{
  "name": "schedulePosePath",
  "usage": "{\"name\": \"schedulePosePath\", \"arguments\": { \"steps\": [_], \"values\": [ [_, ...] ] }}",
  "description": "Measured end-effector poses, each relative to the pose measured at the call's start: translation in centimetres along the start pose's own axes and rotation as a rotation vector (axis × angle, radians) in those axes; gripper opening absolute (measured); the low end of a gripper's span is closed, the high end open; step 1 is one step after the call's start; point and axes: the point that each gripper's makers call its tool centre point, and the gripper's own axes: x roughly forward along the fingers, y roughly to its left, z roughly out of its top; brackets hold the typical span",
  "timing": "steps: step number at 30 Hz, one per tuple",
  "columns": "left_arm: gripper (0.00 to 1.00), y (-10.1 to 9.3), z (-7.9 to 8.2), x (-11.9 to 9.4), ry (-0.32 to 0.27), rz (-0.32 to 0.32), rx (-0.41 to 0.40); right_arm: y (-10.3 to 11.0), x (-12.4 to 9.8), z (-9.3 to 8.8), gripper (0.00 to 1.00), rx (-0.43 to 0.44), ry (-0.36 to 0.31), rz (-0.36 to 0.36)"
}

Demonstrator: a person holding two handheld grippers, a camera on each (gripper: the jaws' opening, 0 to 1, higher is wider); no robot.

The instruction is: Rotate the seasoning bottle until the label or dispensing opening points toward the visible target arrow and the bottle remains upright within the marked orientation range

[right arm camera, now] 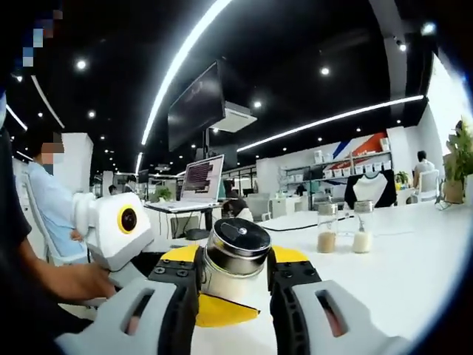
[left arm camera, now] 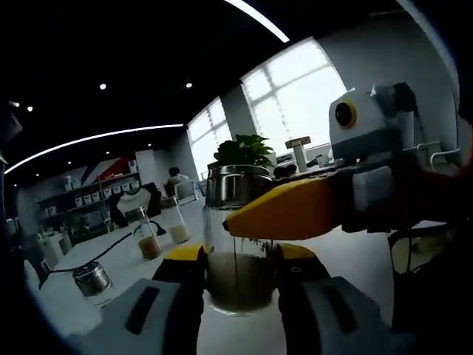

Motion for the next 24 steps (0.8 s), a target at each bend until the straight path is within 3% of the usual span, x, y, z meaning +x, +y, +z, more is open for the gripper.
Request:
{"name": "schedulePosePath", "arguments": {
  "steps": [7,11,14,17,21,24],
  "values": [
    [0.38,0.7,-0.6,0.5,0.029,0.002,0.023,-0.8,1.0,-0.3,0.35,-0.032,0.058,-0.004],
    [0.39,1.6,-1.1,1.1,0.042,-0.005,-0.045,-0.2,1.9,0.0,0.32,-0.178,0.065,0.045],
    [0.38,1.8,-1.3,1.2,0.044,-0.016,-0.065,-0.3,2.1,-0.1,0.31,-0.162,0.061,0.069],
    [0.39,1.6,-1.5,1.1,0.057,-0.031,-0.053,-0.1,2.3,-0.5,0.31,-0.202,0.078,0.152],
    [0.42,1.3,-2.1,1.0,0.093,-0.078,0.042,-0.2,2.8,-1.3,0.31,-0.185,0.103,0.223],
    [0.40,2.1,-2.5,1.0,0.092,-0.051,-0.050,-0.5,3.3,-1.6,0.31,-0.152,0.105,0.248]
  ]
}}
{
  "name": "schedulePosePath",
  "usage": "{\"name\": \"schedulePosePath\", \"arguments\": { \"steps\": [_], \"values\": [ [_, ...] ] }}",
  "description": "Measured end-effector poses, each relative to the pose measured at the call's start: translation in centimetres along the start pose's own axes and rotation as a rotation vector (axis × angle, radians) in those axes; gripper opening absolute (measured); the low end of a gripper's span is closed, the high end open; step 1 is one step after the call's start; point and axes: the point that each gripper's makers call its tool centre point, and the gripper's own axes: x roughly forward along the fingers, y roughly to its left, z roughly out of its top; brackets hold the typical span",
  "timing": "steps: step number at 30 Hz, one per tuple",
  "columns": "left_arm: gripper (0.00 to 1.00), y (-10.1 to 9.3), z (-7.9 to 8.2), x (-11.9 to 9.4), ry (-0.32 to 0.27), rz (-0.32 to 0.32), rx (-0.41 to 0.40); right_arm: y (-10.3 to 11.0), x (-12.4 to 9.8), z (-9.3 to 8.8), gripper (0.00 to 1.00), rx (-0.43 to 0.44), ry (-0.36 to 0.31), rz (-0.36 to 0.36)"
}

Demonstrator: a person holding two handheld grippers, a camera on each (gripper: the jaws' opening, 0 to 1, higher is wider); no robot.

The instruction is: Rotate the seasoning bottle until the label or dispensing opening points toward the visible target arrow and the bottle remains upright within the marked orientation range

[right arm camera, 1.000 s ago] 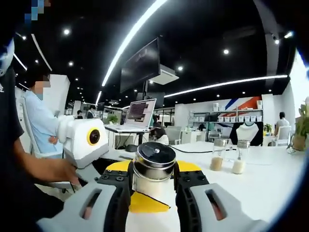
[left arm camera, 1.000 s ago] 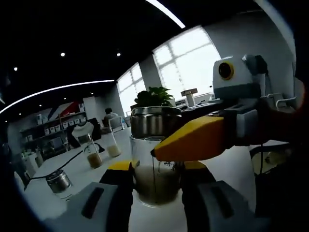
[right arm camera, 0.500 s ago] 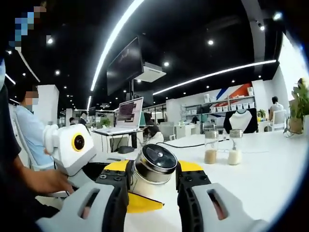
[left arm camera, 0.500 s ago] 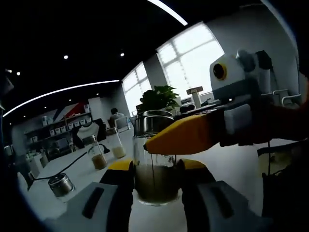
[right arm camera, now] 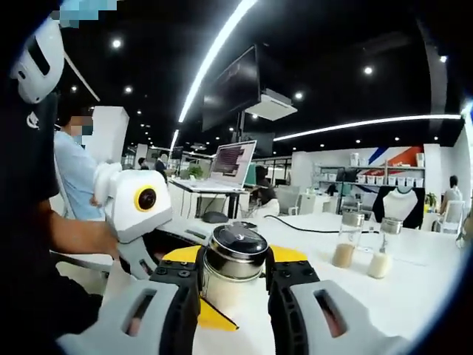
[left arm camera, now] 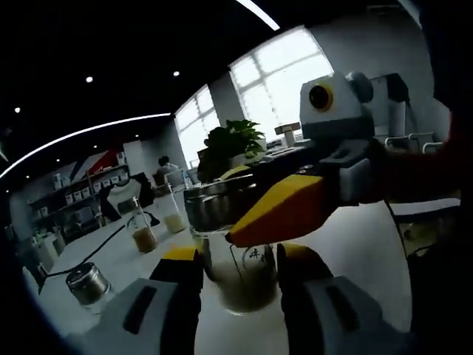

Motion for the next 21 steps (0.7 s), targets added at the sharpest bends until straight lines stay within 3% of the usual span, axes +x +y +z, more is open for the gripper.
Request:
{"name": "schedulePosePath", "arguments": {
  "steps": [5,6,10,12,16,21],
  "values": [
    [0.38,1.3,-1.1,0.4,0.027,0.070,-0.021,-0.4,1.0,-1.0,0.32,-0.013,0.040,-0.020],
    [0.38,1.9,-1.6,0.6,0.035,0.111,-0.046,-0.9,1.2,-1.6,0.32,0.019,0.059,-0.044],
    [0.37,2.2,-2.0,0.9,0.008,0.140,-0.187,-1.6,1.8,-2.4,0.31,0.139,0.030,-0.074],
    [0.37,2.3,-2.3,1.1,0.017,0.142,-0.204,-1.8,1.8,-2.7,0.31,0.159,0.023,-0.084],
    [0.37,2.3,-2.8,1.3,0.077,0.140,-0.180,-2.0,1.8,-3.2,0.31,0.186,0.021,-0.101],
    [0.37,2.6,-2.8,1.1,0.056,0.145,-0.163,-2.2,1.9,-3.3,0.31,0.238,0.012,-0.118]
  ]
}}
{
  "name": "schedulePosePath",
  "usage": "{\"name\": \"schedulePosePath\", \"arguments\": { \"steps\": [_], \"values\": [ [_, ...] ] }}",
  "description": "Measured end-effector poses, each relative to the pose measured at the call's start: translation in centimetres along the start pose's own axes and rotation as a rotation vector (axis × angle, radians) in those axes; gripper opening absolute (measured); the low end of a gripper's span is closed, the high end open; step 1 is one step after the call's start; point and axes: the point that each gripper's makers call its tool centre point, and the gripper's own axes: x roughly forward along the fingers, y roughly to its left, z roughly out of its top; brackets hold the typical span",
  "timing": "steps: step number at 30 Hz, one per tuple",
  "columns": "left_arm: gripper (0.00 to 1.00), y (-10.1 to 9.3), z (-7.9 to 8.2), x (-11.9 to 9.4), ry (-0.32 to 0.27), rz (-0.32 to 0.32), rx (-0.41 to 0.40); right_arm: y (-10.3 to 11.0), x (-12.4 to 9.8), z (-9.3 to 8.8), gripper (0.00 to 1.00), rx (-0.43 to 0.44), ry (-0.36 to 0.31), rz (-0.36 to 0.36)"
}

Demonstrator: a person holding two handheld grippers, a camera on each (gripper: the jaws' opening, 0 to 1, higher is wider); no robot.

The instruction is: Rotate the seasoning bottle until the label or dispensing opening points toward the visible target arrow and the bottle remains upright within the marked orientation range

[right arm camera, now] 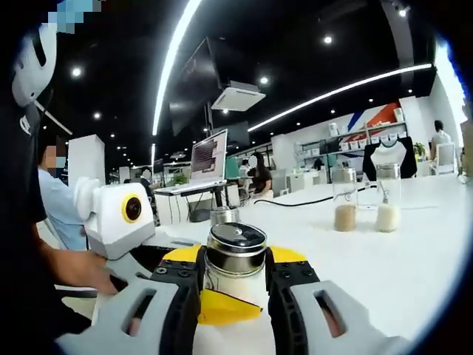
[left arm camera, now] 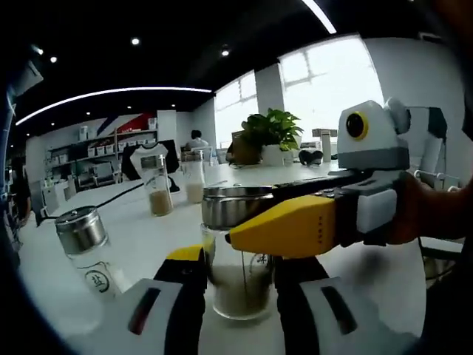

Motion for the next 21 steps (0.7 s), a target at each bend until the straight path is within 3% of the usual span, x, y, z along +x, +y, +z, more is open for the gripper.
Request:
{"name": "schedulePosePath", "arguments": {
  "steps": [4,6,13,16,17,21],
  "values": [
    [0.37,0.3,0.9,0.2,-0.024,0.018,0.047,-0.2,0.5,-0.5,0.31,0.046,0.014,-0.003],
    [0.37,0.4,0.8,0.5,-0.005,0.019,0.083,-0.3,0.4,-0.3,0.31,0.040,0.007,-0.013],
    [0.38,0.4,0.6,1.2,0.006,-0.006,0.056,-1.1,0.5,-0.3,0.30,-0.053,0.046,-0.036],
    [0.38,0.7,0.2,1.4,0.035,0.006,0.062,-1.0,0.9,-0.2,0.30,-0.166,0.065,-0.029],
    [0.38,0.8,-0.4,1.4,0.075,0.009,0.068,-1.1,1.0,-0.2,0.30,-0.196,0.073,-0.033],
    [0.39,0.9,-1.0,1.3,0.109,0.006,0.088,-2.0,1.3,0.0,0.30,-0.167,0.061,-0.036]
  ]
}}
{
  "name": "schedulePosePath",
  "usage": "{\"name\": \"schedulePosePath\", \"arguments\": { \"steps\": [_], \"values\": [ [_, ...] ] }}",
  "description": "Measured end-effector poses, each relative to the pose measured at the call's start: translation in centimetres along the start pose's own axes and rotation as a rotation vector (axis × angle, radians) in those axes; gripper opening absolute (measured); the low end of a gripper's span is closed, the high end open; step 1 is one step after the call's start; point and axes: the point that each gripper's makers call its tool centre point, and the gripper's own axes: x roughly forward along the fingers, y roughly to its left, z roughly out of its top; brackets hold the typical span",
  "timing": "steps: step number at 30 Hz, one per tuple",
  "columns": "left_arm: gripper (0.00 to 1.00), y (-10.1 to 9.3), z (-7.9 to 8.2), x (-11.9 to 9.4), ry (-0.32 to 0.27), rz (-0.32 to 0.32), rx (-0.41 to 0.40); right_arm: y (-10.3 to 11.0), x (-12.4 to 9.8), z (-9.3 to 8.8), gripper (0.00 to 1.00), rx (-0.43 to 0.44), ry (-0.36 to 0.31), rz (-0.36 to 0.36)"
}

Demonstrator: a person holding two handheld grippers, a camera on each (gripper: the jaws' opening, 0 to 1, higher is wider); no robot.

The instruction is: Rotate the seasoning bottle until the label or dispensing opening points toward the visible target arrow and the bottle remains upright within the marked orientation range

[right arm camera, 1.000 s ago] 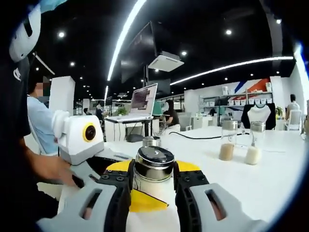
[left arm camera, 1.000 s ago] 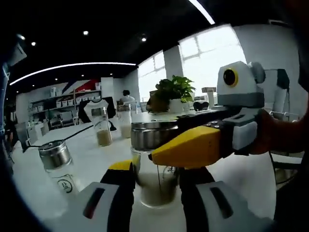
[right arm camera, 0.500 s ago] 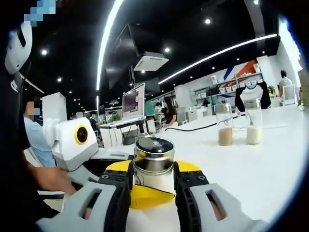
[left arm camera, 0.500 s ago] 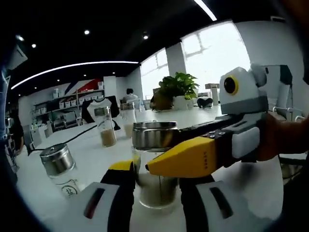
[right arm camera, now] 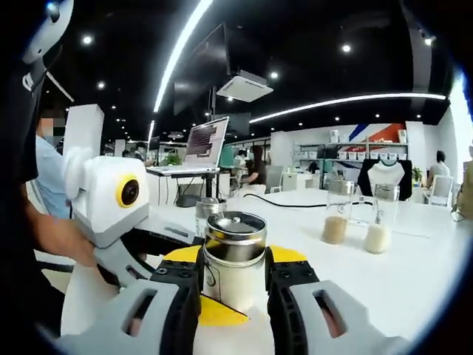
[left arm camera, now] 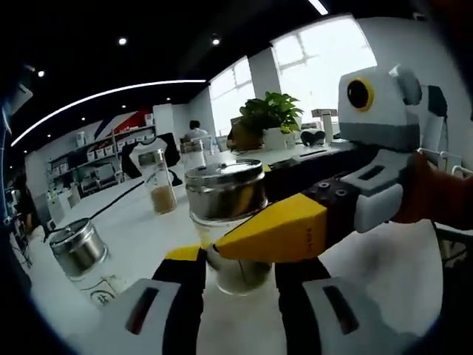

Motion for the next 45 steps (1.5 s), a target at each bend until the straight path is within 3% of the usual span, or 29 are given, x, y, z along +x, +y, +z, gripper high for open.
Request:
{"name": "schedulePosePath", "arguments": {
  "steps": [6,7,8,11,15,16,18,20,23,27,31,35,38,41,45],
  "values": [
    [0.43,0.6,-1.6,-0.2,0.057,0.020,0.011,-2.0,0.4,-0.4,0.30,0.015,0.018,-0.012],
    [0.45,0.5,-2.2,-0.4,0.079,0.011,0.000,-1.9,0.7,-0.3,0.30,0.034,0.013,0.015],
    [0.46,0.9,-1.8,-0.7,0.058,0.033,-0.013,-1.9,0.9,-0.4,0.30,0.032,0.010,0.029],
    [0.52,0.7,-1.7,-1.6,0.057,0.020,-0.020,-2.0,1.5,-0.8,0.30,0.036,0.033,0.058],
    [0.58,0.6,-1.5,-2.7,0.002,0.020,-0.066,-1.9,2.4,-1.4,0.30,0.012,0.062,0.092],
    [0.60,0.4,-1.0,-3.0,-0.030,0.006,-0.106,-1.6,2.6,-1.1,0.30,0.011,0.036,0.111],
    [0.64,0.2,0.1,-3.6,-0.096,-0.015,-0.130,-1.8,2.6,-1.2,0.30,0.020,0.046,0.106],
    [0.67,0.4,1.0,-3.9,-0.134,-0.019,-0.148,-1.6,2.8,-1.3,0.30,-0.030,0.050,0.111],
    [0.75,0.4,1.6,-4.1,-0.134,-0.037,-0.142,-1.5,2.9,-1.4,0.30,-0.021,0.038,0.126],
    [0.77,-0.2,2.8,-4.9,-0.132,-0.053,-0.105,-1.6,3.0,-1.4,0.30,-0.024,0.021,0.121],
    [0.80,-0.3,4.7,-5.8,-0.180,-0.066,-0.125,-1.7,3.1,-1.5,0.30,0.008,0.023,0.137],
    [0.89,1.6,5.7,-6.0,-0.229,-0.055,-0.200,-1.7,3.1,-1.6,0.30,0.018,0.025,0.132],
    [0.93,2.6,7.0,-6.7,-0.263,-0.026,-0.192,-1.8,3.1,-1.8,0.34,0.020,0.048,0.126],
    [0.99,3.5,7.9,-7.3,-0.263,0.016,-0.130,-2.3,2.0,1.1,0.53,0.055,-0.076,0.118],
    [1.00,4.6,7.5,-7.8,-0.225,0.036,-0.130,-3.6,0.7,3.0,0.45,0.065,-0.122,0.083]
  ]
}}
